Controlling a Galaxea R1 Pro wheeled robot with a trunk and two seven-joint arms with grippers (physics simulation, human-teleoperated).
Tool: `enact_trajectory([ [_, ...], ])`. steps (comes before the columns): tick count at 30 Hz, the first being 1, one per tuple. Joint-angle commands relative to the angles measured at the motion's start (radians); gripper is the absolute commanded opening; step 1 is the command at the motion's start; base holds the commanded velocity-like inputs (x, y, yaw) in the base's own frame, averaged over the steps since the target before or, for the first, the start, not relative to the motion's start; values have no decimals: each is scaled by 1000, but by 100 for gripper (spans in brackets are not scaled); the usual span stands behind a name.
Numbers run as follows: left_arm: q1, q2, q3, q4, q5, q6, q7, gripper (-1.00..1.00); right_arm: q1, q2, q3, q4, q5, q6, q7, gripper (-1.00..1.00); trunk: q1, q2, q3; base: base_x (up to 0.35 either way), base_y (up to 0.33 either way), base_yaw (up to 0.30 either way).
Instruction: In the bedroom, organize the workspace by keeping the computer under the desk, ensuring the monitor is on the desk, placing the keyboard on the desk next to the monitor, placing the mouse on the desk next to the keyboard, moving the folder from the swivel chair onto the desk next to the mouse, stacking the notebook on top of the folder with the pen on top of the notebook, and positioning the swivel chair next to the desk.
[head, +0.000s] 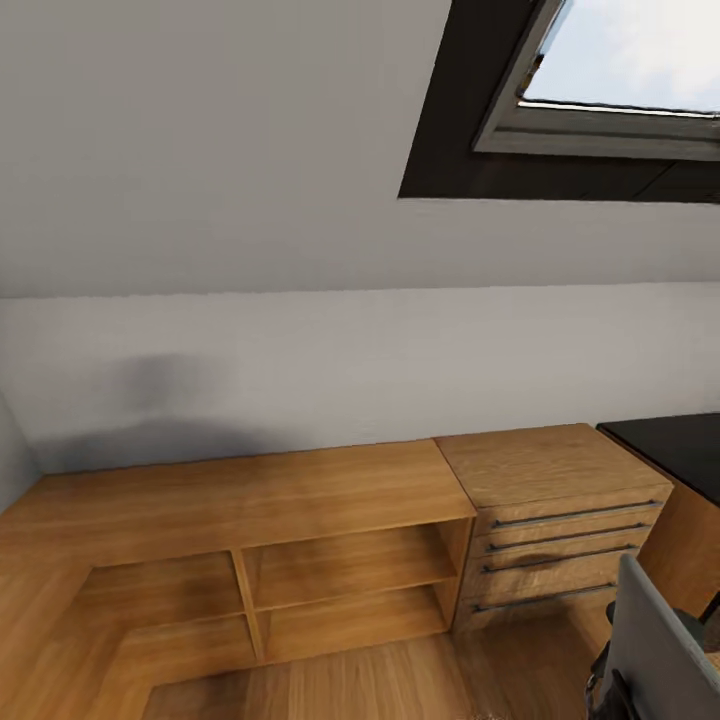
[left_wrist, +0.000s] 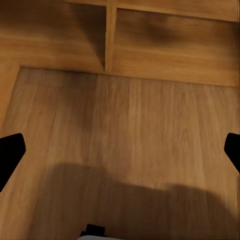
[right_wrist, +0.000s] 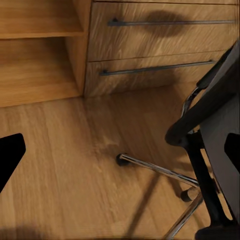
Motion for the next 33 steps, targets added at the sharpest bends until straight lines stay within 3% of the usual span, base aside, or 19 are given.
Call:
enact_trajectory([
  [1, 0, 0, 9, 1, -4, -2, -6, 100, -1, 1, 8, 2, -3, -2, -5, 100, 0, -1, 0, 7, 77, -268],
  [13, 0, 0, 9, 1, -4, -2, -6, 100, -1, 1, 8, 2, -3, -2, -5, 100, 0, -1, 5, 92, 193, -268],
  [33, 0, 0, 9, 1, -4, -2, -5, 100, -1, 1, 7, 2, -5, 0, -5, 100, 0, -1, -5, 9, 12, -237],
])
